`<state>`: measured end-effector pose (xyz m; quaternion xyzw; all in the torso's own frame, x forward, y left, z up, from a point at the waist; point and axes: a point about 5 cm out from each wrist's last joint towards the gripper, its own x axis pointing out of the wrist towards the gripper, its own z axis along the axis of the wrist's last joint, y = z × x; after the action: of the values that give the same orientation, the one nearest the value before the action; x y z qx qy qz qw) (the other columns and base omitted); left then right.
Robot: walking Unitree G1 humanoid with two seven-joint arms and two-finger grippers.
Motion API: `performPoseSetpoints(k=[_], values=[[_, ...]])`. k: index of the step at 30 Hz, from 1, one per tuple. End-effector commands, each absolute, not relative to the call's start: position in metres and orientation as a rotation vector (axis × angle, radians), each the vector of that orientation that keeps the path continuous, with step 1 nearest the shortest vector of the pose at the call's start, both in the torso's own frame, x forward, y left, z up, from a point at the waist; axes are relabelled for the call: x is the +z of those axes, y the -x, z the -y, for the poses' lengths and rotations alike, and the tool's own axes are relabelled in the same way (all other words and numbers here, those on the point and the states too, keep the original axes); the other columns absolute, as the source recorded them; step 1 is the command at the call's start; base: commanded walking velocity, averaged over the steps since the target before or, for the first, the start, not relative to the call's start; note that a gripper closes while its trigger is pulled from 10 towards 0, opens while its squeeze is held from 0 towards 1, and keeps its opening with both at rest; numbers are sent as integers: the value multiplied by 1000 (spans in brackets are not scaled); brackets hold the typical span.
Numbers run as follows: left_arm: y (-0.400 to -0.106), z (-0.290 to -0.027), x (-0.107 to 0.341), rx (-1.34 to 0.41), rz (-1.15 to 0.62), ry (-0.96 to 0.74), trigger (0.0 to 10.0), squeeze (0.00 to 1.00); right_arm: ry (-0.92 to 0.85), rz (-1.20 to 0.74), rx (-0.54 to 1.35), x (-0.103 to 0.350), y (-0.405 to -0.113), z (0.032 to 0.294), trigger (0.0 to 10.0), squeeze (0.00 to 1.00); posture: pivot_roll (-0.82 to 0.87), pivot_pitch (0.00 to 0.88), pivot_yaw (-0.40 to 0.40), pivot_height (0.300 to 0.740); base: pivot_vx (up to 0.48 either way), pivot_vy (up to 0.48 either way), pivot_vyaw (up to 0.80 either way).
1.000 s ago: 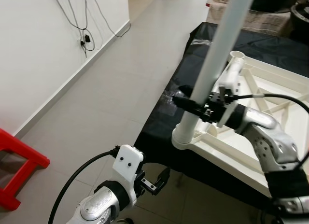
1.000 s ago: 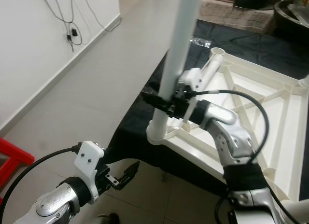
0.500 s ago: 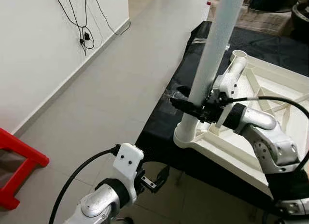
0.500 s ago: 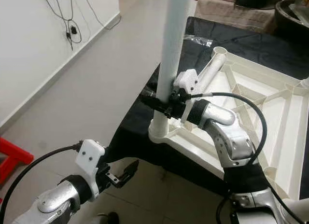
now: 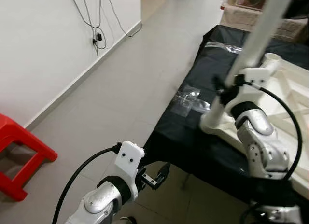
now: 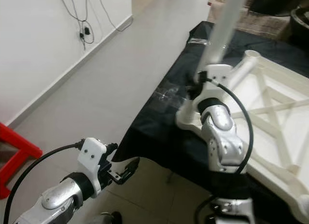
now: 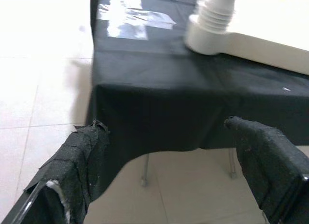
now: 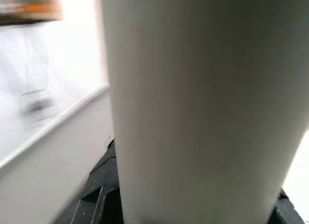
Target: Building children table
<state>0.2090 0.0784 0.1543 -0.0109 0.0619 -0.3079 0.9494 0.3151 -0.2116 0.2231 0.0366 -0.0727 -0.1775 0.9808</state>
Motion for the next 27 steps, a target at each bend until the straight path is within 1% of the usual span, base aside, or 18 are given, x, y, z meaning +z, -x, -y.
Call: performPoseSetpoints(k=[1, 2, 3, 5, 6, 7, 10, 11, 15, 20, 22, 25, 26, 27], values=[[-209, -78, 152, -626, -132, 19, 10000, 0, -48, -52, -589, 180, -301, 244, 10000, 0, 169, 132, -56, 740, 0, 0, 0], [-211, -78, 151, -625, -129, 17, 10000, 0, -74, -45, -690, 180, -297, 239, 10000, 0, 171, 121, -53, 740, 0, 0, 0], [-211, -78, 151, -625, -129, 17, 10000, 0, -74, -45, -690, 180, -297, 239, 10000, 0, 171, 121, -53, 740, 0, 0, 0], [-215, -78, 150, -622, -123, 14, 10000, 0, -131, -39, -830, 181, -293, 219, 10000, 0, 172, 105, -54, 740, 0, 0, 0], [-215, -78, 150, -622, -123, 14, 10000, 0, -131, -39, -830, 181, -293, 219, 10000, 0, 172, 105, -54, 740, 0, 0, 0], [-217, -78, 149, -620, -119, 12, 10000, 0, -159, -49, -894, 184, -295, 204, 10000, 0, 170, 93, -51, 740, 0, 0, 0], [-220, -77, 147, -622, -111, 10, 10000, 0, -175, -67, -988, 190, -299, 178, 10000, 0, 172, 78, -52, 740, 0, 0, 0], [-221, -76, 146, -629, -109, 8, 10000, 0, -182, -79, -1000, 188, -300, 173, 10000, 0, 177, 63, -54, 740, 0, 0, 0], [-221, -75, 146, -633, -107, 7, 10000, 0, -187, -87, -1007, 187, -301, 170, 10000, 0, 177, 63, -54, 740, 0, 0, 0], [-222, -75, 141, -650, -108, 5, 10000, 0, -183, -104, -996, 182, -300, 165, 10000, 0, 173, 29, -54, 740, 0, 0, 0], [-223, -73, 136, -674, -112, 0, 10000, 0, -187, -94, -937, 181, -303, 164, 10000, 0, 167, 4, -53, 740, 0, 0, 0], [-224, -72, 133, -687, -114, -4, 10000, 0, -199, -94, -901, 180, -305, 163, 10000, 0, 167, 4, -53, 740, 0, 0, 0], [-225, -71, 131, -692, -114, -7, 10000, 0, -188, -91, -876, 180, -306, 163, 10000, 1000, 165, 0, -50, 740, 0, 0, 0], [-227, -71, 130, -693, -115, -8, 10000, 0, -174, -83, -845, 180, -307, 164, 10000, 1000, 161, 0, -48, 740, 0, 0, 0]])
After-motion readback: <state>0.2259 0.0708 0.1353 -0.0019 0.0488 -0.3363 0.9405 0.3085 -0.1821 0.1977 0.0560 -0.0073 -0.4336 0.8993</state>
